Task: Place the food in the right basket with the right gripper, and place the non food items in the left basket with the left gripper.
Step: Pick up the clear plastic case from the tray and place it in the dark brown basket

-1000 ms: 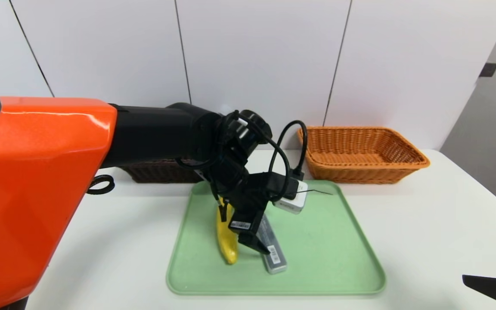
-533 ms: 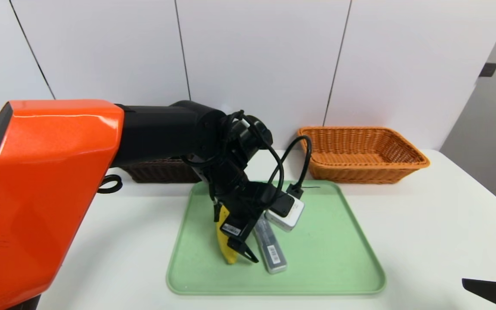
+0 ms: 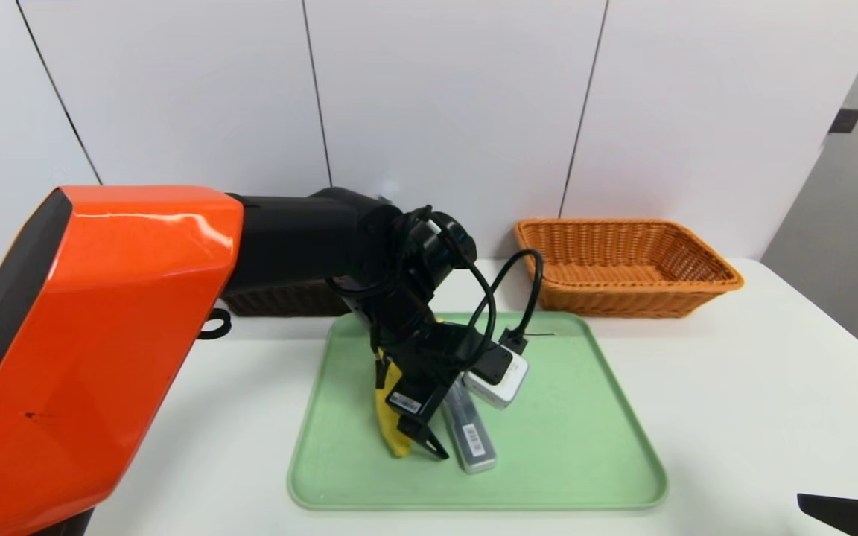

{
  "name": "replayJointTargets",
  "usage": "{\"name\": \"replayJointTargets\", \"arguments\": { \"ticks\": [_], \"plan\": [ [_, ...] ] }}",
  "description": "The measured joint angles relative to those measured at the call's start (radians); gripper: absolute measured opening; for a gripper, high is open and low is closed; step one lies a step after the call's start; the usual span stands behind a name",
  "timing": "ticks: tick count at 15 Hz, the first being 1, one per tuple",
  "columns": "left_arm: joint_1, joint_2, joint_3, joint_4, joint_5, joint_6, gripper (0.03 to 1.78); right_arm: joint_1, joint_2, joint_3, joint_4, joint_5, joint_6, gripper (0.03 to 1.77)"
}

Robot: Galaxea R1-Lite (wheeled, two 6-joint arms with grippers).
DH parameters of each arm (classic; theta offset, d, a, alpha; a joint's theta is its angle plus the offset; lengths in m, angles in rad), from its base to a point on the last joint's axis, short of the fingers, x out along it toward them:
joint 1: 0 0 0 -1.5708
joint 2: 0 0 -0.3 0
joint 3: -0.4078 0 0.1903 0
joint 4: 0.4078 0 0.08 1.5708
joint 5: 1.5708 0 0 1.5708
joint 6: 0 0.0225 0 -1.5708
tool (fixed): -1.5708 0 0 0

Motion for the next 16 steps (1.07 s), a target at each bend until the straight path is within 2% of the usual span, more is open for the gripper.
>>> {"name": "replayJointTargets", "arguments": {
  "ticks": [8,11,12,16],
  "plan": [
    [0.003,-0.042,-0.006,0.016,-0.003,-0.006,1.69,0.0,0.0,0.014,0.0,-0.001,0.0,1.7],
    [-0.007,-0.063,-0.005,0.021,0.002,0.041,1.69,0.0,-0.008,0.018,0.0,0.0,0.011,1.7],
    [-0.015,-0.069,-0.005,0.019,0.011,0.076,1.69,0.0,-0.01,0.018,0.0,-0.001,0.011,1.7],
    [-0.05,-0.079,-0.005,0.021,0.137,0.197,1.69,0.0,-0.016,0.016,0.0,0.0,0.011,1.7]
  ]
}}
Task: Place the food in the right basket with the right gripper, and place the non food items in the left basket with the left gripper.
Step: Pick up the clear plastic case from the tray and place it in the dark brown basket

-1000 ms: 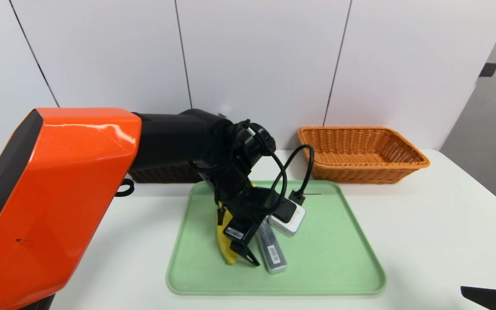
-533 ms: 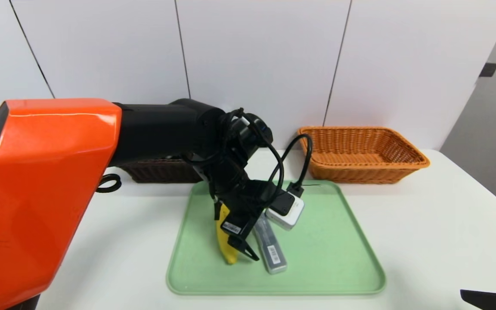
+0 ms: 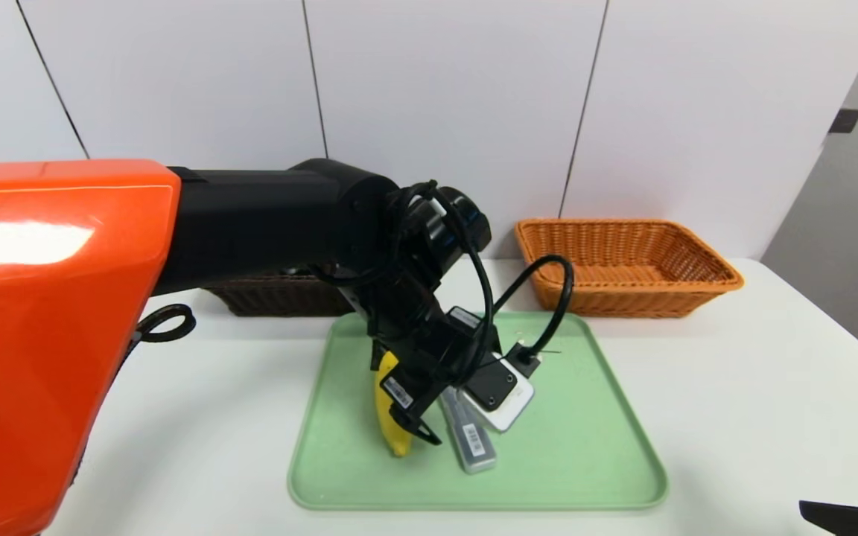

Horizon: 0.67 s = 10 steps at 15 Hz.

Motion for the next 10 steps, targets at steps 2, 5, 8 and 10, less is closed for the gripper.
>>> {"name": "replayJointTargets", "arguments": {
  "ticks": [2,5,8,10],
  "plan": [
    [-0.016,0.001,0.0,-0.002,0.072,0.051,1.69,0.0,-0.007,0.003,0.0,0.0,0.001,1.7],
    [-0.031,0.011,-0.001,-0.01,0.122,0.086,1.69,0.0,-0.025,0.021,0.0,0.0,0.002,1.7],
    [-0.042,0.023,-0.002,-0.06,0.148,0.101,1.69,0.0,-0.034,0.03,0.0,0.001,0.008,1.7],
    [-0.045,0.026,-0.002,-0.099,0.174,0.131,1.69,0.0,-0.036,0.031,0.0,0.001,0.018,1.7]
  ]
}}
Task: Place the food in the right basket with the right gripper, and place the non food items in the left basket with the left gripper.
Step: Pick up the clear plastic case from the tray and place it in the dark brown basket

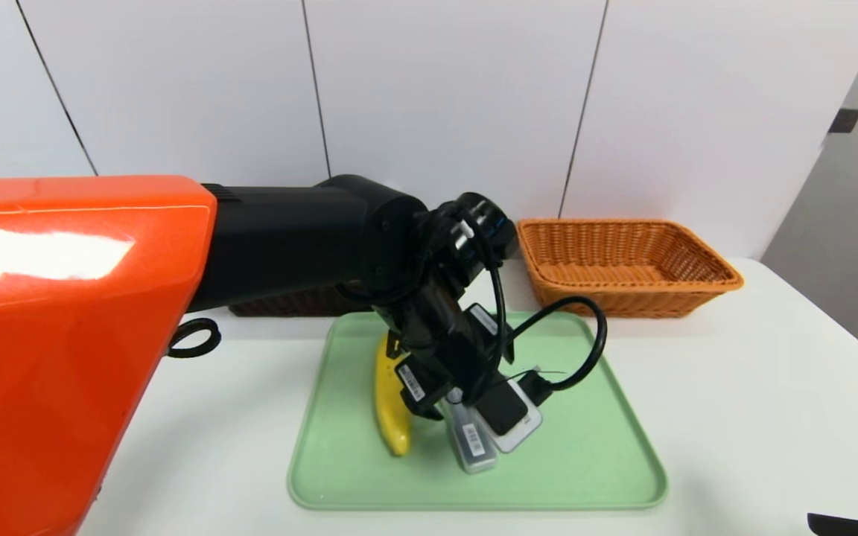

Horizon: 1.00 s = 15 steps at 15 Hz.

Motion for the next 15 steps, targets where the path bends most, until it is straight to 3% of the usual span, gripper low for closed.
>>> {"name": "replayJointTargets", "arguments": {
  "ticks": [5,15],
  "plan": [
    [-0.001,-0.001,0.001,0.001,0.006,0.003,1.69,0.0,0.0,0.002,-0.001,0.003,0.0,1.7],
    [-0.017,0.0,0.0,0.02,0.08,0.045,1.69,0.0,-0.003,0.038,-0.032,0.004,0.003,1.7]
  ]
}}
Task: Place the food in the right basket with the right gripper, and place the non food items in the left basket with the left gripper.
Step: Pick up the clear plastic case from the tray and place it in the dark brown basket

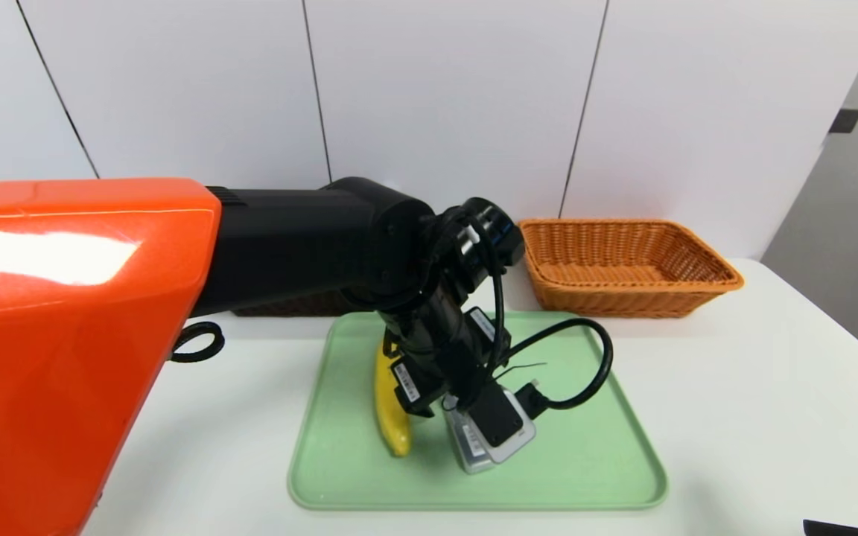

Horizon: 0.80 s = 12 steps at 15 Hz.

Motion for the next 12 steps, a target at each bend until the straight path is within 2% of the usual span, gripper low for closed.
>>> {"name": "replayJointTargets", "arguments": {
  "ticks": [5,12],
  "plan": [
    [-0.005,0.001,0.0,0.003,0.043,0.0,1.69,0.0,-0.018,0.049,-0.069,0.019,0.036,1.7],
    [-0.019,0.002,0.0,0.013,0.04,-0.036,1.69,0.0,-0.032,0.053,-0.07,0.021,0.036,1.7]
  ]
}}
